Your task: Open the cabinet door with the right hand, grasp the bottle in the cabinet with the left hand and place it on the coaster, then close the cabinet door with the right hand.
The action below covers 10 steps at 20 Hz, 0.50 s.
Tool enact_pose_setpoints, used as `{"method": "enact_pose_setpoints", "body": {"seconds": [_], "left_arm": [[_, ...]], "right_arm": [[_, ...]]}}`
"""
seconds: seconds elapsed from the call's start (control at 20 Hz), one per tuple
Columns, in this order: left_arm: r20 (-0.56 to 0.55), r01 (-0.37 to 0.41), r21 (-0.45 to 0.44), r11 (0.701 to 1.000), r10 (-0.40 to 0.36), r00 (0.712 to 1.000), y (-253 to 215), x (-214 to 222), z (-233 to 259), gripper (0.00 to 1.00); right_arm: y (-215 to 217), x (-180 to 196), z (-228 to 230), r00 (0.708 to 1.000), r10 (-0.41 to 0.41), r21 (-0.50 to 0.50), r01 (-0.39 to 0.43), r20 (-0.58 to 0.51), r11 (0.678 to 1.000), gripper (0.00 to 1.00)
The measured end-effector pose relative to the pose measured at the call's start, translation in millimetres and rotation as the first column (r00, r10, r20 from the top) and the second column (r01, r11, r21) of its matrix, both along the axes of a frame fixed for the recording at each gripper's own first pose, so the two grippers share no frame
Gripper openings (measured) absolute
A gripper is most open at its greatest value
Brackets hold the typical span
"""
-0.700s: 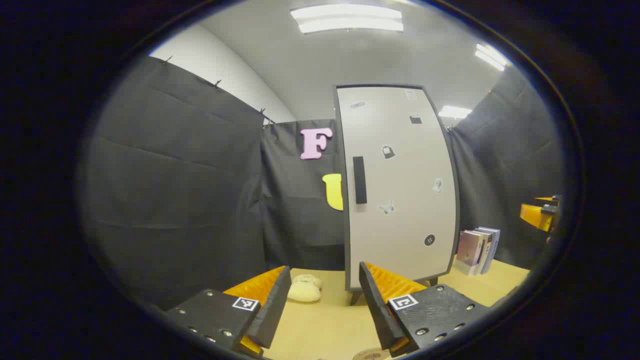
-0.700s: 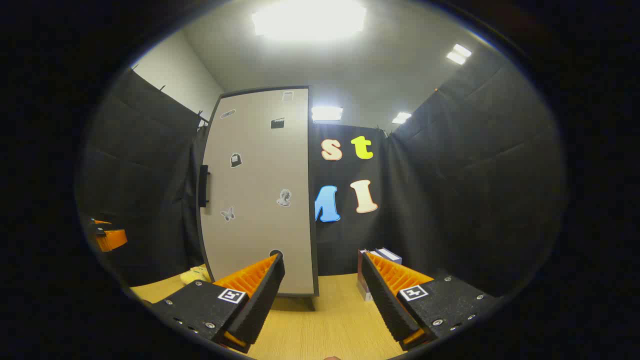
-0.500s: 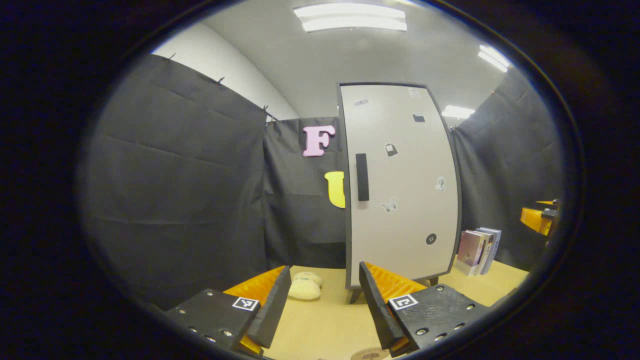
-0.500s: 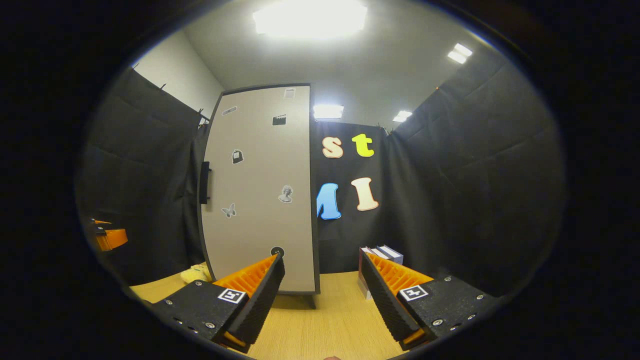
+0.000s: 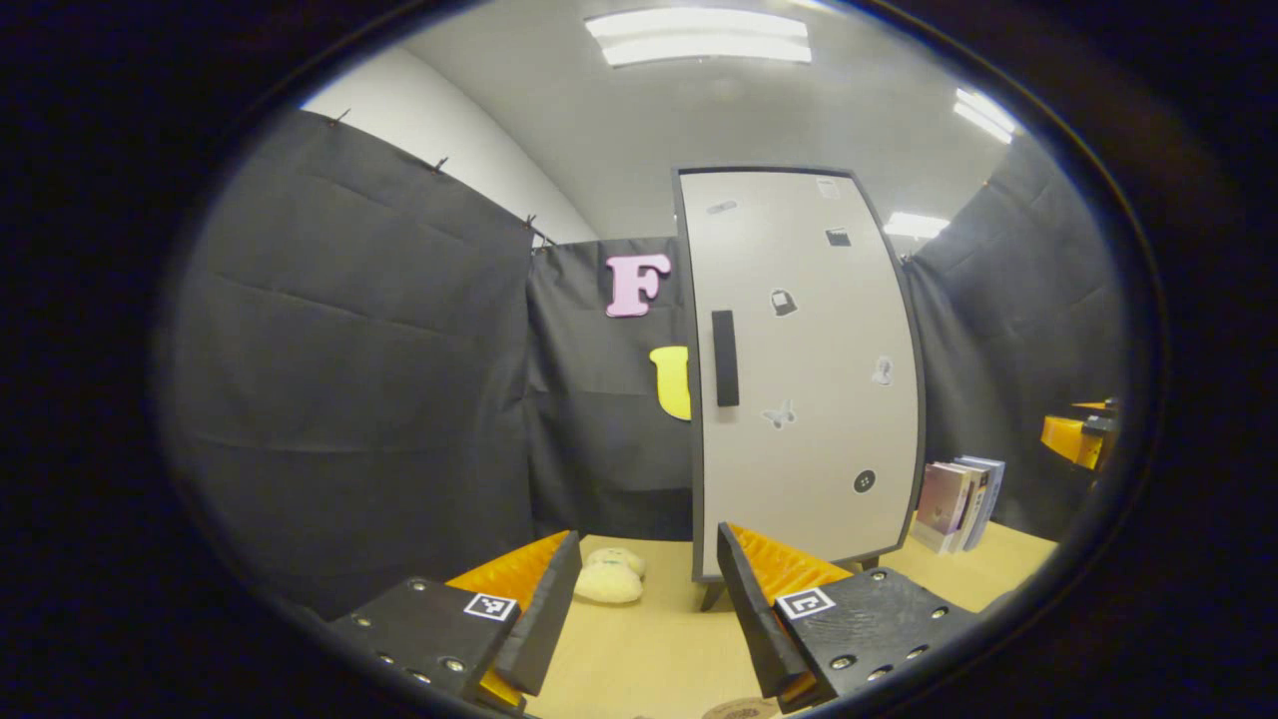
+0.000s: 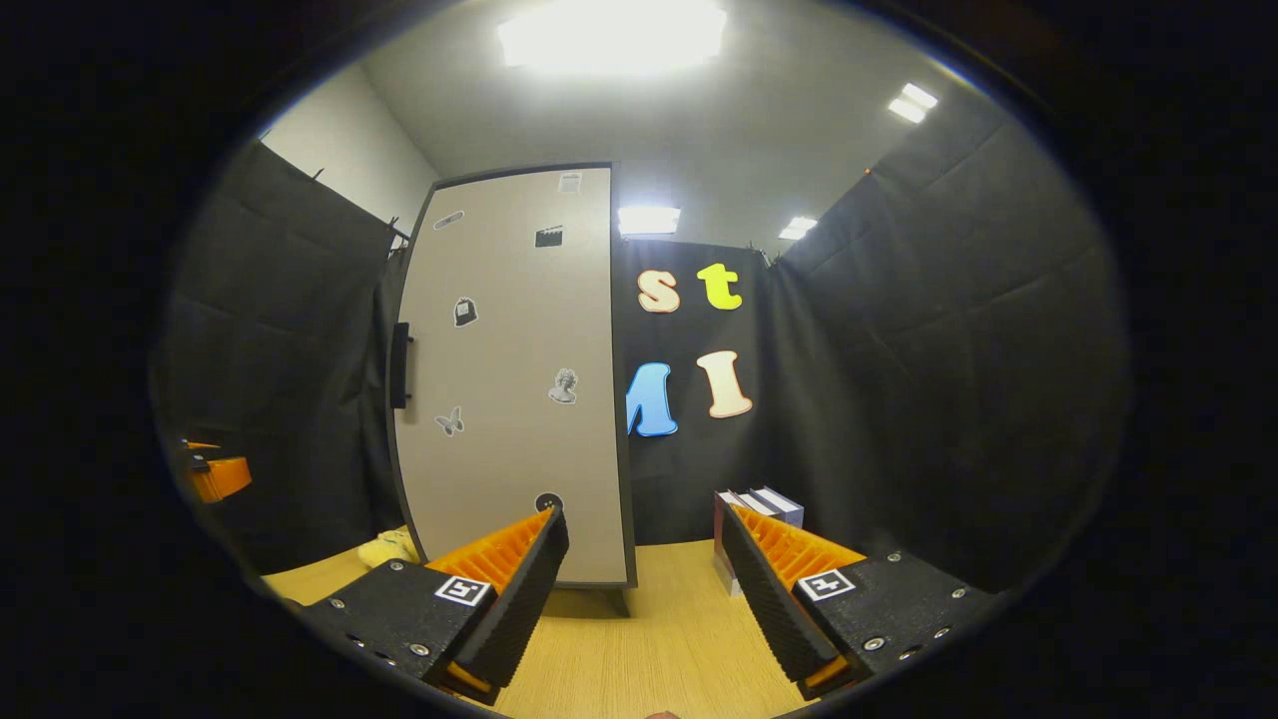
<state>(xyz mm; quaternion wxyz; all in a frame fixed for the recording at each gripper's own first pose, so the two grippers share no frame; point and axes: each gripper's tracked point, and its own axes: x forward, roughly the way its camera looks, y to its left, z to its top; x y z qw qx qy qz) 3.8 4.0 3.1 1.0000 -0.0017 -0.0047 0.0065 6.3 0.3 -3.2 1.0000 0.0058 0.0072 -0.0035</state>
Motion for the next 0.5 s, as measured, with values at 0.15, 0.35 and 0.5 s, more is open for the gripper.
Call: {"method": "enact_pose_setpoints", "body": {"seconds": [0.15, 0.35, 0.5], "left_arm": [[0.004, -0.008, 0.006, 1.000, 0.008, 1.000, 4, -1, 1, 0.78], [0.009, -0.025, 0.009, 1.000, 0.025, 1.000, 15, -10, 2, 0.78], [0.013, -0.062, 0.024, 0.998, 0.062, 0.998, 38, -21, 2, 0.78]], "right_arm": [[7, 2, 2, 1.000, 0.021, 0.004, -0.021, 0.002, 1.000, 0.95], [28, 10, 8, 0.998, 0.061, 0.019, -0.061, -0.012, 0.998, 0.95], [50, 22, 15, 0.995, 0.096, 0.027, -0.095, -0.013, 0.995, 0.95]]}}
